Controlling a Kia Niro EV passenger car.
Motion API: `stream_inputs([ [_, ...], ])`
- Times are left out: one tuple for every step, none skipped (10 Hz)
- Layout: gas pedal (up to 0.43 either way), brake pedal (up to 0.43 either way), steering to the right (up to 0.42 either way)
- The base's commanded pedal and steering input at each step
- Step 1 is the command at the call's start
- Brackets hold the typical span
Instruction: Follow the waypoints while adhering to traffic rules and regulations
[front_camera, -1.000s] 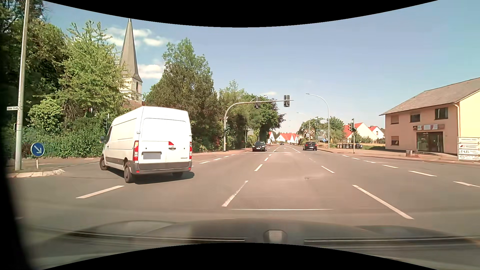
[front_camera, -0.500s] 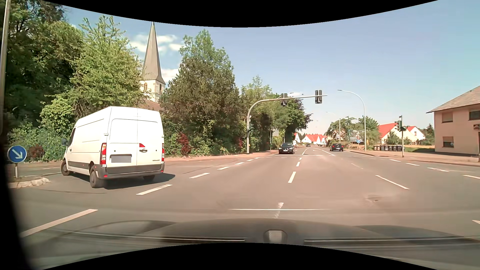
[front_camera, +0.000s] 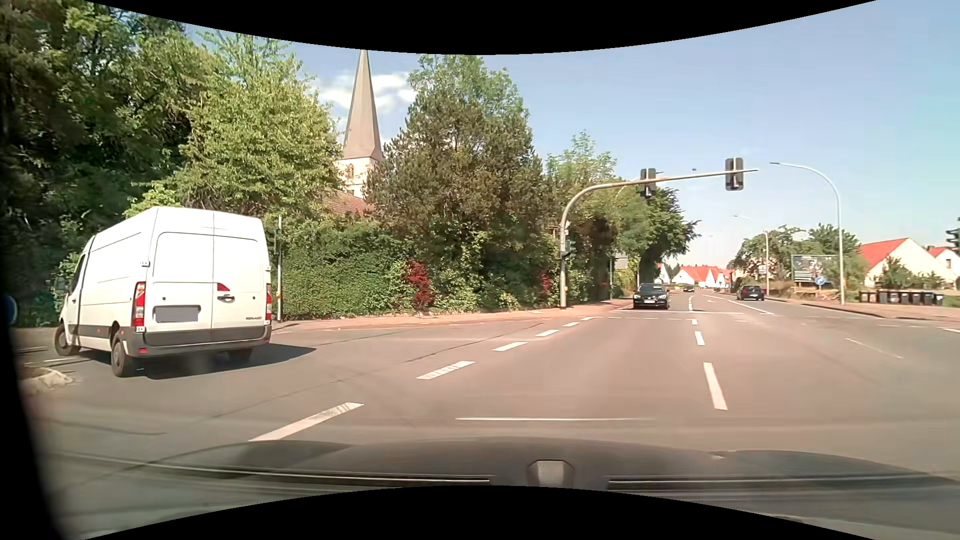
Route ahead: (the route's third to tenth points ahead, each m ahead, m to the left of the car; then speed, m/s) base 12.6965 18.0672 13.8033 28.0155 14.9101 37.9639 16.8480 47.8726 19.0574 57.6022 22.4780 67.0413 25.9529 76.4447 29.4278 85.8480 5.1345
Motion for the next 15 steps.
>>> stream_inputs([
  [0.087,0.006,-0.293],
  [0.110,0.006,-0.304],
  [0.110,0.006,-0.306],
  [0.110,0.006,-0.308],
  [0.110,0.006,-0.320],
  [0.110,0.006,-0.335],
  [0.118,0.006,-0.347],
  [0.118,0.006,-0.361],
  [0.118,0.006,-0.373],
  [0.130,0.006,-0.383],
  [0.130,0.006,-0.391],
  [0.138,0.006,-0.401],
  [0.138,0.006,-0.409],
  [0.157,0.006,-0.414],
  [0.157,0.006,-0.417],
])
